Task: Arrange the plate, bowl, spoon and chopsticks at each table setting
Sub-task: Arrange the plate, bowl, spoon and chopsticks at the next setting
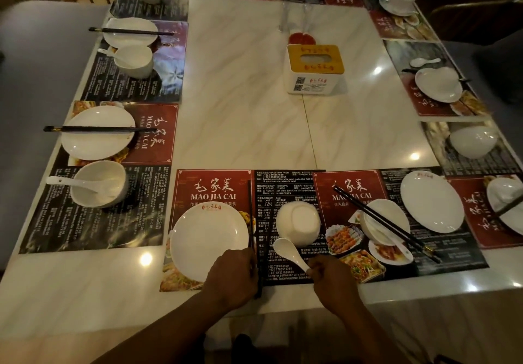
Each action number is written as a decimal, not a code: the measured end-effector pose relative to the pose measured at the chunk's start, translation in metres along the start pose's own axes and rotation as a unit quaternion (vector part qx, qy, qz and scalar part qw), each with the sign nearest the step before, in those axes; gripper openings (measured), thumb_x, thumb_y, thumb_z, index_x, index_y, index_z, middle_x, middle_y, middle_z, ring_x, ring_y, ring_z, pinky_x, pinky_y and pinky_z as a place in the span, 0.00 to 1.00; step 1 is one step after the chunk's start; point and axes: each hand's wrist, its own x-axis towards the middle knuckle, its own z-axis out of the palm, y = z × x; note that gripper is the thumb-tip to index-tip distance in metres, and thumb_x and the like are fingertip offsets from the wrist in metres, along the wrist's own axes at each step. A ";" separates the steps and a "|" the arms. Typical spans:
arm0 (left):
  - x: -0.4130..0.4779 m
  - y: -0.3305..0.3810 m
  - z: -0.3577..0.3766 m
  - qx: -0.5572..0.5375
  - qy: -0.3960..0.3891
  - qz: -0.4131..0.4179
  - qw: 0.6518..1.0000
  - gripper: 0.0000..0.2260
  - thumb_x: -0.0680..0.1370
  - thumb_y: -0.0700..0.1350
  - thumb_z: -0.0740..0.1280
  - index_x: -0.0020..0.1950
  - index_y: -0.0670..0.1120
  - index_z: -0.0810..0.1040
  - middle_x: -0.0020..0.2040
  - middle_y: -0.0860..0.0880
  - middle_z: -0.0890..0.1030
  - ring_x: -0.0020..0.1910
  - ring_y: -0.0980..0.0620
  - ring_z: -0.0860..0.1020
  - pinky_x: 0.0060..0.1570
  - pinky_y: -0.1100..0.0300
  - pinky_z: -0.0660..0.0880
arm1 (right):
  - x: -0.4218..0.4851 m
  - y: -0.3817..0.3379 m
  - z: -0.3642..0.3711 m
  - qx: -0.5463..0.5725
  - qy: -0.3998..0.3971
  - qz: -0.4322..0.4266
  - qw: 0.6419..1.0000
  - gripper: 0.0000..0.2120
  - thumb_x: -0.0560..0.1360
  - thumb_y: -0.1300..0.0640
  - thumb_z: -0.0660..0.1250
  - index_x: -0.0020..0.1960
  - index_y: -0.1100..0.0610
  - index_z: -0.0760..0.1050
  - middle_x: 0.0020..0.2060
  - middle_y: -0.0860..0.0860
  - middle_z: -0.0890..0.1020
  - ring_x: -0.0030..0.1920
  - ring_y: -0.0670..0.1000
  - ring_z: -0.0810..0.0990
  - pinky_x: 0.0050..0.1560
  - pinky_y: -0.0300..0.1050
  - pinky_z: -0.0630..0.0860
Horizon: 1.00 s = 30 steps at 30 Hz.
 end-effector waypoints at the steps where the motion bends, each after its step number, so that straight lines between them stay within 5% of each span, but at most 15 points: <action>1: -0.001 0.001 0.002 0.006 -0.003 -0.004 1.000 0.09 0.74 0.50 0.68 0.52 0.50 0.81 0.46 0.53 0.84 0.41 0.55 0.81 0.41 0.62 0.80 | 0.001 0.001 -0.001 -0.007 0.006 -0.008 1.000 0.06 0.76 0.60 0.71 0.51 0.52 0.82 0.42 0.44 0.81 0.42 0.45 0.78 0.41 0.39 0.72; 6: -0.006 0.000 0.007 0.034 -0.001 -0.026 0.999 0.08 0.74 0.52 0.67 0.51 0.51 0.79 0.44 0.53 0.83 0.38 0.54 0.80 0.38 0.61 0.78 | -0.005 -0.010 0.001 -0.071 0.049 -0.059 0.994 0.09 0.77 0.54 0.69 0.56 0.51 0.79 0.50 0.48 0.79 0.50 0.49 0.78 0.50 0.47 0.77; 11: -0.013 0.005 0.016 0.061 0.021 -0.038 0.997 0.08 0.77 0.53 0.66 0.53 0.51 0.76 0.45 0.52 0.83 0.40 0.53 0.81 0.37 0.59 0.79 | -0.025 -0.037 0.014 -0.066 0.073 -0.151 0.984 0.03 0.78 0.54 0.65 0.50 0.51 0.77 0.46 0.47 0.78 0.47 0.48 0.76 0.45 0.44 0.75; 19: -0.009 0.019 0.027 0.072 0.039 -0.079 0.994 0.08 0.75 0.47 0.69 0.53 0.49 0.75 0.48 0.50 0.83 0.44 0.52 0.82 0.44 0.59 0.80 | -0.037 -0.047 0.037 -0.007 0.007 -0.099 0.995 0.05 0.78 0.55 0.64 0.49 0.53 0.79 0.42 0.49 0.84 0.44 0.49 0.81 0.48 0.44 0.77; 26: -0.015 0.016 0.016 -0.015 0.084 -0.121 0.989 0.13 0.74 0.55 0.71 0.50 0.47 0.77 0.45 0.50 0.82 0.42 0.52 0.81 0.42 0.58 0.80 | -0.032 -0.062 0.048 0.002 0.020 -0.081 0.997 0.07 0.78 0.52 0.66 0.43 0.54 0.79 0.38 0.50 0.83 0.41 0.50 0.81 0.38 0.40 0.69; 30: -0.020 0.011 0.004 -0.031 0.063 -0.122 0.990 0.15 0.71 0.59 0.70 0.40 0.48 0.81 0.37 0.51 0.82 0.37 0.53 0.81 0.40 0.59 0.80 | -0.030 -0.070 0.056 0.007 0.025 -0.052 0.998 0.08 0.76 0.46 0.67 0.45 0.51 0.78 0.37 0.45 0.81 0.41 0.47 0.81 0.37 0.38 0.68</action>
